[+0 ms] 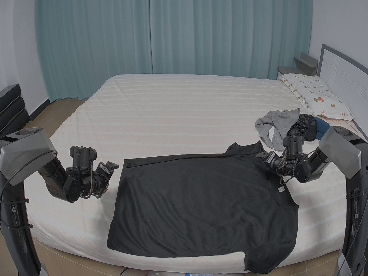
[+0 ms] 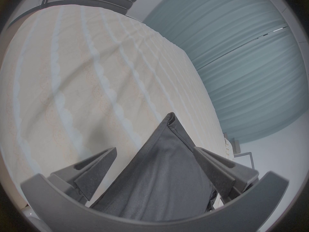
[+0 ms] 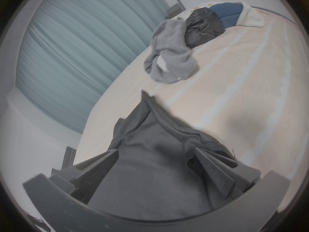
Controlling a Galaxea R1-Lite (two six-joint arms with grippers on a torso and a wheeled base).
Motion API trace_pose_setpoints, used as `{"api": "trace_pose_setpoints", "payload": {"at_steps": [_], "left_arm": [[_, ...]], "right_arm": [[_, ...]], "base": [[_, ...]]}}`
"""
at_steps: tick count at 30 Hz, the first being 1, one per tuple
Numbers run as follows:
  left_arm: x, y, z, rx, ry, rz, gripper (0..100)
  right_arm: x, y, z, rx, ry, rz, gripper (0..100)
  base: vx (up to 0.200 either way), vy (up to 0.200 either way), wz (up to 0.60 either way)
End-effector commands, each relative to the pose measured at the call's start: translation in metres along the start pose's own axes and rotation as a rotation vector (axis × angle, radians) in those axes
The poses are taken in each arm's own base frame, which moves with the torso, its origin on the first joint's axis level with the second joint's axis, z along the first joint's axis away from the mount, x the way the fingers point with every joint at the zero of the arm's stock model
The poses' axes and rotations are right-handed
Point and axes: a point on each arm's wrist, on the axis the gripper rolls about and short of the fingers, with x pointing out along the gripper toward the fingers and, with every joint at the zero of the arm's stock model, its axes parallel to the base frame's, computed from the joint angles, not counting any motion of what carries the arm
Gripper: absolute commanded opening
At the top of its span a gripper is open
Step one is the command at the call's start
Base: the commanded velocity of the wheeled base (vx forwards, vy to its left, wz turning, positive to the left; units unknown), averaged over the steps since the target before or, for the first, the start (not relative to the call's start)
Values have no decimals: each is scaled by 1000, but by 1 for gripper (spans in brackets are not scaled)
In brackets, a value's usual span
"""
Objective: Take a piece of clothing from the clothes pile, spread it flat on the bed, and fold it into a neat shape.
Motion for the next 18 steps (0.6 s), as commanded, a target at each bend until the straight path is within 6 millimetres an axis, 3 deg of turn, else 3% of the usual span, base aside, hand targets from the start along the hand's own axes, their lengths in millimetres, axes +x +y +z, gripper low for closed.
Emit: {"api": "trace_pose_setpoints", "payload": {"at_steps": [1, 2, 5, 11, 18], "left_arm": [[-1, 2, -1, -1, 3, 6, 100], [-1, 2, -1, -1, 3, 6, 100], [-1, 2, -1, -1, 3, 6, 100], [2, 5, -2, 2, 9, 17, 100], [2, 5, -2, 2, 9, 17, 100]], "right_arm": [[3, -21, 21, 29, -53, -34, 100], [0, -30, 34, 46, -81, -45, 100], [-6, -38, 45, 60, -102, -55, 100], [-12, -53, 58, 73, -112, -33, 100], [-9, -64, 44, -11, -9, 59, 100]], "base": [[0, 0, 0], [0, 0, 0], [0, 0, 0], [0, 0, 0], [0, 0, 0]]}}
